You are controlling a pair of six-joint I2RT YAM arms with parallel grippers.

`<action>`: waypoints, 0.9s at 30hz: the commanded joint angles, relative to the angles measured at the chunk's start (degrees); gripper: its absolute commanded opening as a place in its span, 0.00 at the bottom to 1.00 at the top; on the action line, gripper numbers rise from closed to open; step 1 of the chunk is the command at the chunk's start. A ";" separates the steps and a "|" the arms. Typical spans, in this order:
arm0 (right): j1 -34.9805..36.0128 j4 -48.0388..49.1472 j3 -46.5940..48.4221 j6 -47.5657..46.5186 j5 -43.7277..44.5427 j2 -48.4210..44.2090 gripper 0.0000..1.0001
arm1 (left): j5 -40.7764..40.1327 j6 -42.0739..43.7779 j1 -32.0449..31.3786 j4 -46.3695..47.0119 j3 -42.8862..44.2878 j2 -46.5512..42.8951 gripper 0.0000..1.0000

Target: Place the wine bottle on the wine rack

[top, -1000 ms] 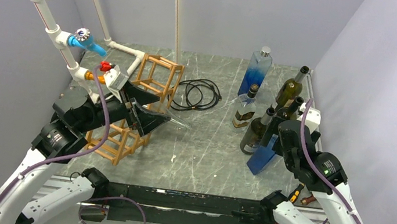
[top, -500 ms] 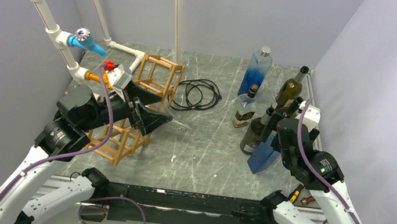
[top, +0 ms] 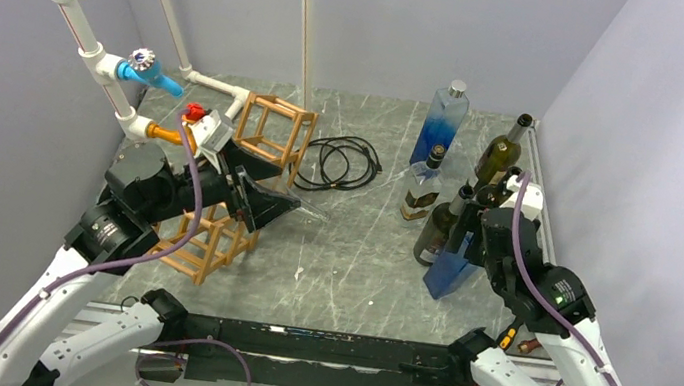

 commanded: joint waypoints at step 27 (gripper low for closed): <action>0.14 23.62 -0.82 -0.30 -32.67 6.37 0.00 | 0.53 -4.44 -2.95 7.45 -3.13 5.41 0.99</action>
